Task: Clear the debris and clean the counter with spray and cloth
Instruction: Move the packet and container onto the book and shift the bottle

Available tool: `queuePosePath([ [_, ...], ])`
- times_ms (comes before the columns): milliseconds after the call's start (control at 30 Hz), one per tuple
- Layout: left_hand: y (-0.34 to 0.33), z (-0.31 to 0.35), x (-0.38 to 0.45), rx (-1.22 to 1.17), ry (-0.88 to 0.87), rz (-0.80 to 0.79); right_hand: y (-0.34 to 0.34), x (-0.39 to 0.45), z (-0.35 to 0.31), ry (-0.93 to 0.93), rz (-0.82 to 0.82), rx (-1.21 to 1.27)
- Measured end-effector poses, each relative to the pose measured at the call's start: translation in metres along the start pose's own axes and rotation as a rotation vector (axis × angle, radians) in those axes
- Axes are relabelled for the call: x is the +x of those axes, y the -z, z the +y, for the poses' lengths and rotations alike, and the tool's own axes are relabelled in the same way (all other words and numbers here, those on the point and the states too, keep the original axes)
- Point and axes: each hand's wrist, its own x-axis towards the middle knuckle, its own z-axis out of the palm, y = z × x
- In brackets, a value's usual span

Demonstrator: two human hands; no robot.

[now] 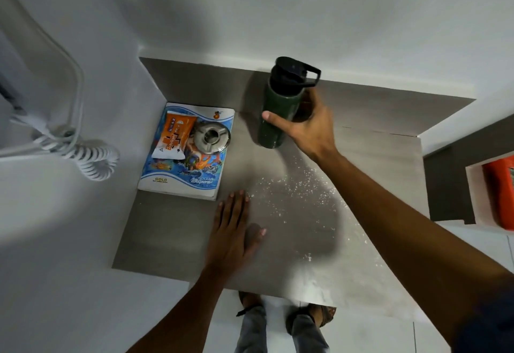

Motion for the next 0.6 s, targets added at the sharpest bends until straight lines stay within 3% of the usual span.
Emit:
queuePosePath([
  [267,0.001,0.000,0.000,-0.005,0.010,-0.020,-0.046,0.011,0.010,0.002,-0.037,-0.011],
  [600,0.000,0.000,0.000,-0.006,0.026,-0.049,-0.055,0.017,0.019,0.013,-0.065,-0.050],
])
